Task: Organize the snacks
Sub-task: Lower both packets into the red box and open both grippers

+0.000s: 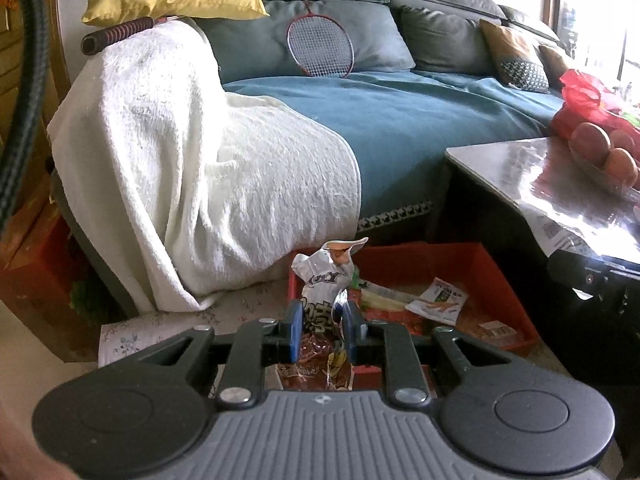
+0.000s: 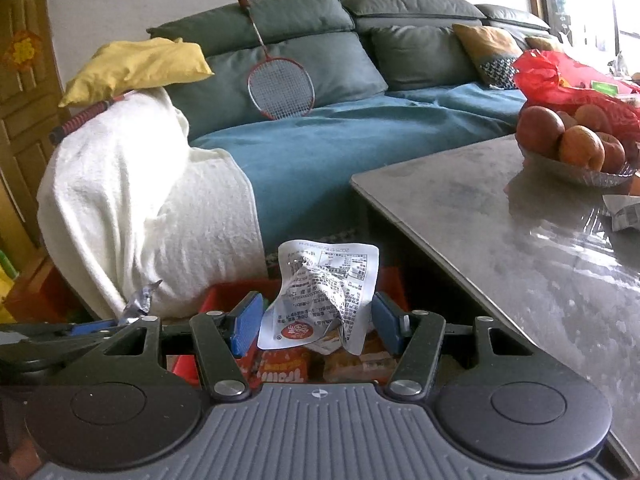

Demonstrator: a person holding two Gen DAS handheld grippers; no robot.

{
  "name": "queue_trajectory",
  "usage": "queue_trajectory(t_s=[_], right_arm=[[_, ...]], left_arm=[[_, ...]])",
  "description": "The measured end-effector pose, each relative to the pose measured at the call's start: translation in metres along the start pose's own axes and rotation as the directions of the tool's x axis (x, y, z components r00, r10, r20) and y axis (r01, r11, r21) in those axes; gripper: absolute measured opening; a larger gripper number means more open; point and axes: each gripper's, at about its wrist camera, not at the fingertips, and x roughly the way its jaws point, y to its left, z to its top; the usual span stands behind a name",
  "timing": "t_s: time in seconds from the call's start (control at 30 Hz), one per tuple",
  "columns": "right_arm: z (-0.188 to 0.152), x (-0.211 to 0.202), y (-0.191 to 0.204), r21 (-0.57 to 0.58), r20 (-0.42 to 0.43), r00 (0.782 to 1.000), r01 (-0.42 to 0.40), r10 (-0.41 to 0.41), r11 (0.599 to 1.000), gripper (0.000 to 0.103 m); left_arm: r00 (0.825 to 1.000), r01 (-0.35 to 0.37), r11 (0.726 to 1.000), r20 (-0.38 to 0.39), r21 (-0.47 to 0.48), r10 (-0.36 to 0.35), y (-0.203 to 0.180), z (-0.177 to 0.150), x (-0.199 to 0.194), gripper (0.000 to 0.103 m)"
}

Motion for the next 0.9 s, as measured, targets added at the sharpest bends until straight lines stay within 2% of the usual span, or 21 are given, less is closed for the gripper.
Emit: queue_trajectory(t_s=[0.3, 0.6, 0.7, 0.9], right_arm=[[0.010, 0.021, -0.005, 0.002, -0.006, 1.000, 0.017, -0.017, 1.000, 0.067], [0.015, 0.057, -0.015, 0.006, -0.062, 0.997, 0.042, -0.041, 0.999, 0.067], [0.014, 0.066, -0.018, 0.015, -0.081, 0.996, 0.046, -0.045, 0.999, 0.067], [0.009, 0.082, -0.020, 0.014, -0.118, 0.992, 0.053, -0.051, 0.998, 0.067]], left_arm=[[1.000, -0.014, 1.000, -0.013, 0.016, 0.014, -0.006, 0.010, 0.021, 0.015], [0.998, -0.032, 0.999, -0.045, 0.029, 0.033, -0.014, 0.016, 0.052, 0.015], [0.998, -0.047, 0.998, -0.030, 0.046, 0.049, -0.017, 0.018, 0.057, 0.015], [0.997, -0.031, 0.998, -0.067, 0.053, 0.034, -0.020, 0.018, 0.072, 0.015]])
